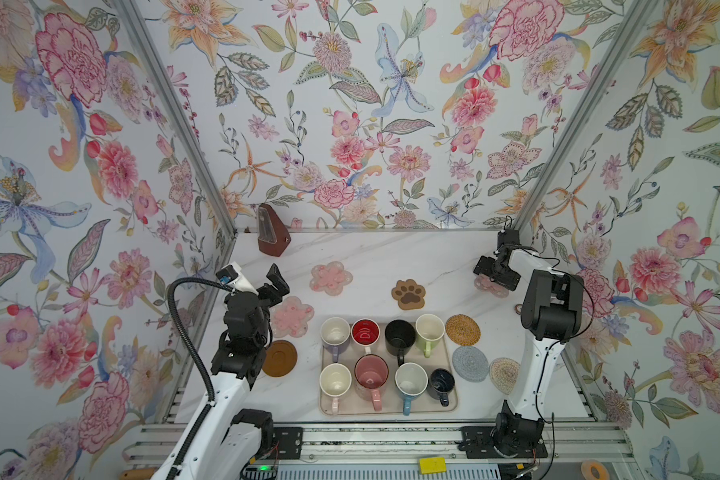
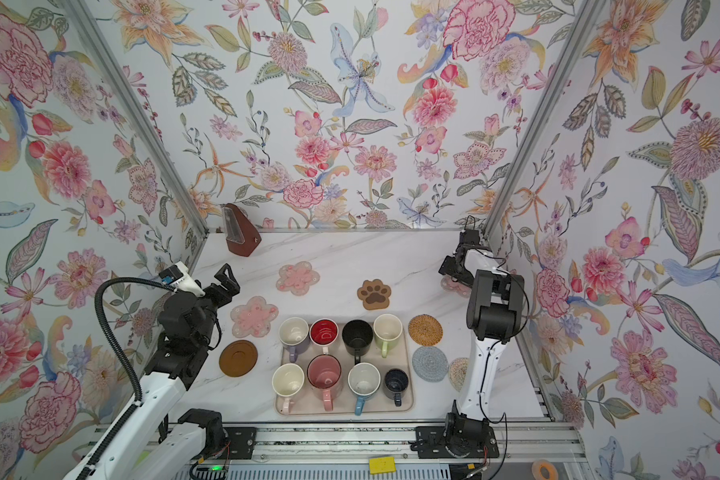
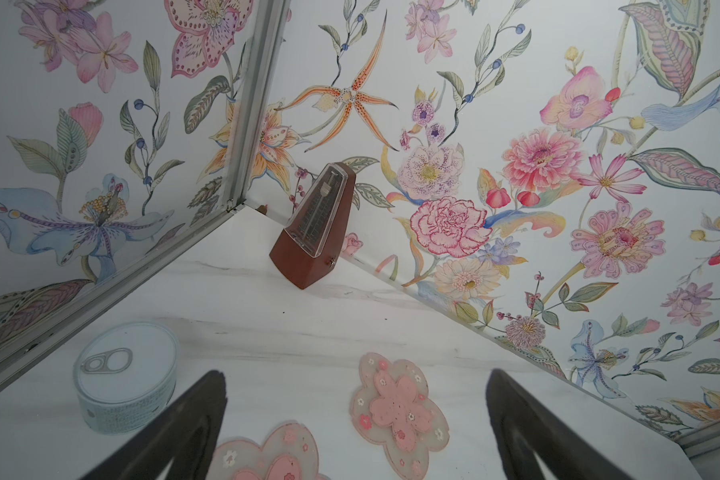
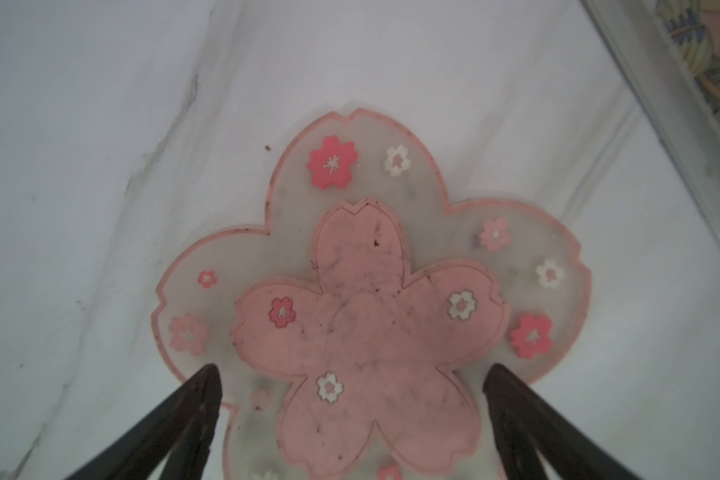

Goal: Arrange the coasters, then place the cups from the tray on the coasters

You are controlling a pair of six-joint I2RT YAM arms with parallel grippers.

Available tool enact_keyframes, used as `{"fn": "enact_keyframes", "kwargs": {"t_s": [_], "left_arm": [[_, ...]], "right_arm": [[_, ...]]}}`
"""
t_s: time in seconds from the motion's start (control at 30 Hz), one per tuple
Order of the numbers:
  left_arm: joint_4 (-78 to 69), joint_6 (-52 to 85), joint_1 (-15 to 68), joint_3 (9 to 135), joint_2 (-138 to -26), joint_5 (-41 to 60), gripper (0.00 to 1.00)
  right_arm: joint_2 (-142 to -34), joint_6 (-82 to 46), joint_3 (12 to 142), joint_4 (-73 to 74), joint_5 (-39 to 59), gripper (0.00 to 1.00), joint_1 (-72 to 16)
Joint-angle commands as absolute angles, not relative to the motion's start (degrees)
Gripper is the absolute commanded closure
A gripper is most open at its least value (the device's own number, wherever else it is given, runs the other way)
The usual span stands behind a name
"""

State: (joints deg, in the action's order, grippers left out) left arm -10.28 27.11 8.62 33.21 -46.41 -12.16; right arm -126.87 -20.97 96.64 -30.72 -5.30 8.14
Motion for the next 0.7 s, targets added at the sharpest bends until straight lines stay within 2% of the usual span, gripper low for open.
{"fn": "enact_keyframes", "kwargs": {"t_s": [0.0,0.23,0.5,0.67], "left_arm": [[-11.15,27.95,8.25,34.99,-46.41,-11.07,0.01],[-11.42,27.3,8.15,34.02,-45.62,-11.46,0.01],[-10.64,25.68,8.17,34.7,-45.66,-10.85,0.01],[-10.46,25.75,8.18,34.37,-45.59,-11.07,0.01]], "right_arm": [[-122.42,-21.19,92.9,-29.25,-3.9,0.01,7.93],[-116.04,-20.42,82.92,-27.8,-9.49,0.01,3.28],[-118.32,-18.11,82.57,-28.84,-16.23,0.01,0.44],[-120.7,-17.35,83.64,-29.44,-16.2,0.01,1.42]]}}
